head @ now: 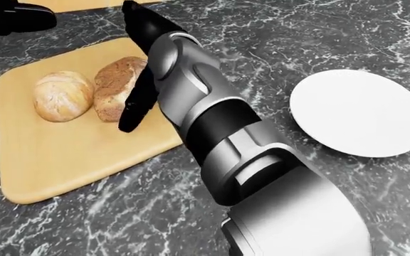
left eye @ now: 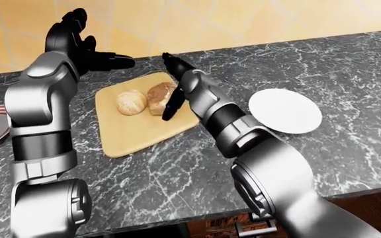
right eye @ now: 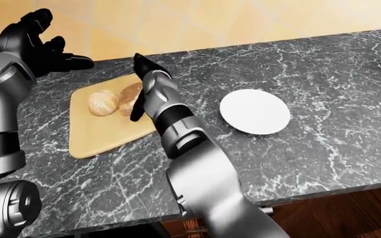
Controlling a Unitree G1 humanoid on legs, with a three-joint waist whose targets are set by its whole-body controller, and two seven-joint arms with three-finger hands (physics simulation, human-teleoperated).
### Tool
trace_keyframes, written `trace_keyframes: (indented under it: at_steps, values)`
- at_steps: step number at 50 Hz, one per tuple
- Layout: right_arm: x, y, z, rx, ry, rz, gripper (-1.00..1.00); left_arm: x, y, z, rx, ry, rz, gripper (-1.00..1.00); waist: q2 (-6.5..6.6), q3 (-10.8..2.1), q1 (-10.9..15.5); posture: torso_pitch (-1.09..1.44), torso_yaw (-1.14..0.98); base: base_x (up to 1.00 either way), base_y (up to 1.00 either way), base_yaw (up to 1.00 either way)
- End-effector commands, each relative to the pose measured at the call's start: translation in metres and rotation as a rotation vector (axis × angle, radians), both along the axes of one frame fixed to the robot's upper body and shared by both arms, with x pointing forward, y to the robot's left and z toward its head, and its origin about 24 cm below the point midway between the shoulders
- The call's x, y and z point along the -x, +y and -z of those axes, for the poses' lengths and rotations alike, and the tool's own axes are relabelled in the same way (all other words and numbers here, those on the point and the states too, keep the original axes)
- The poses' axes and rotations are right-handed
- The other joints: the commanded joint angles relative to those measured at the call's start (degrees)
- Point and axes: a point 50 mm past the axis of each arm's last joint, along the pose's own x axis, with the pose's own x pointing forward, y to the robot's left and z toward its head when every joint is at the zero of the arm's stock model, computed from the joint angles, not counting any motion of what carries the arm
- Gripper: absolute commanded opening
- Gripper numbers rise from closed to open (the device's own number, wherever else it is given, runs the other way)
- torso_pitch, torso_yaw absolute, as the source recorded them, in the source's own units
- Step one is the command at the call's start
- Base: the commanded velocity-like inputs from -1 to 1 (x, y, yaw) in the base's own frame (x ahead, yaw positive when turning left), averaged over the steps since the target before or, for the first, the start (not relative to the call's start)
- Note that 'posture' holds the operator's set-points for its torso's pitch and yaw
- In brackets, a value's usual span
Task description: Place all breads on the cutting board.
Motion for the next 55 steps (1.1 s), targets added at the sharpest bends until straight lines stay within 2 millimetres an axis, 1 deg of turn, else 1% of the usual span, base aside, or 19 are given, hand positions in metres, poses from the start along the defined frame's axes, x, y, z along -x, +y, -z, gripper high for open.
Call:
trace_keyframes:
  at_steps: [1,7,11,15,19,21,24,25,29,32,33,36,43,47,50,52,55]
  values:
    - [-0.001,-0.001,-0.041,-0.026,-0.134,-0.002,1.0,0.006,0.001,-0.023,-0.014,-0.101,-0.006,1.0,0.4,-2.0,-0.1,0.0,0.0,0.0,0.0,0.0]
    - [-0.005,-0.02,-0.078,-0.046,-0.184,0.042,1.0,0.001,-0.005,-0.019,-0.007,-0.101,-0.003,1.0,0.17,-1.81,0.0,0.0,0.0,0.0,0.0,0.0]
    - [-0.006,-0.033,-0.096,-0.098,-0.192,0.073,1.0,-0.002,-0.008,-0.02,-0.002,-0.103,0.001,1.0,-0.1,-1.76,0.1,0.0,0.0,0.0,0.0,0.0]
    - [-0.007,-0.047,-0.107,-0.141,-0.183,0.102,1.0,-0.006,-0.013,-0.024,0.018,-0.107,0.0,1.0,-0.43,-1.71,0.1,0.0,0.0,0.0,0.0,0.0]
    - [-0.008,-0.057,-0.112,-0.245,-0.159,0.119,1.0,-0.01,-0.017,-0.019,0.038,-0.11,-0.006,1.0,-0.79,-1.66,0.2,0.0,0.0,0.0,0.0,0.0]
    - [-0.007,-0.064,-0.119,-0.295,-0.169,0.132,1.0,-0.01,-0.019,-0.016,0.051,-0.112,-0.012,1.0,-0.9,-1.66,0.3,0.0,0.0,0.0,0.0,0.0]
    - [-0.003,-0.073,-0.127,-0.332,-0.189,0.14,1.0,-0.01,-0.024,-0.022,0.085,-0.142,-0.014,1.0,-1.08,-1.65,0.3,0.0,0.0,0.0,0.0,0.0]
    - [-0.002,-0.076,-0.128,-0.341,-0.196,0.146,1.0,-0.01,-0.025,-0.024,0.091,-0.147,-0.016,1.0,-1.19,-1.63,0.4,0.0,0.0,0.0,0.0,0.0]
    - [0.007,-0.098,-0.133,-0.385,-0.235,0.18,1.0,-0.007,-0.029,-0.029,0.123,-0.184,-0.024,1.0,-1.7,-1.44,0.6,0.0,0.0,0.0,0.0,0.0]
    - [0.022,-0.109,-0.136,-0.412,-0.263,0.187,1.0,-0.002,-0.032,-0.034,0.13,-0.222,-0.032,1.0,-2.13,-1.32,0.8,0.0,0.0,0.0,0.0,0.0]
    - [0.029,-0.112,-0.139,-0.42,-0.282,0.189,1.0,0.001,-0.032,-0.039,0.147,-0.248,-0.032,1.0,-2.23,-1.31,0.8,0.0,0.0,0.0,0.0,0.0]
    - [0.045,-0.123,-0.136,-0.439,-0.306,0.199,1.0,0.008,-0.032,-0.044,0.144,-0.281,-0.042,1.0,-2.46,-1.16,0.9,0.0,0.0,0.0,0.0,0.0]
    - [0.07,-0.151,-0.136,-0.44,-0.358,0.248,1.0,0.023,-0.031,-0.052,0.156,-0.322,-0.042,1.0,-2.59,-1.07,0.9,0.0,0.0,0.0,0.0,0.0]
    - [0.075,-0.158,-0.141,-0.442,-0.392,0.256,1.0,0.029,-0.028,-0.056,0.161,-0.347,-0.052,1.0,-2.49,-1.0,0.8,0.0,0.0,0.0,0.0,0.0]
    - [0.078,-0.16,-0.146,-0.443,-0.415,0.257,1.0,0.036,-0.025,-0.063,0.164,-0.388,-0.063,1.0,-2.36,-0.92,0.7,0.0,0.0,0.0,0.0,0.0]
    - [0.08,-0.16,-0.145,-0.446,-0.429,0.251,1.0,0.04,-0.024,-0.064,0.168,-0.407,-0.067,1.0,-2.3,-0.83,0.6,0.0,0.0,0.0,0.0,0.0]
    - [0.088,-0.158,-0.144,-0.458,-0.473,0.22,1.0,0.047,-0.023,-0.063,0.185,-0.449,-0.07,1.0,-2.27,-0.69,0.6,0.0,0.0,0.0,0.0,0.0]
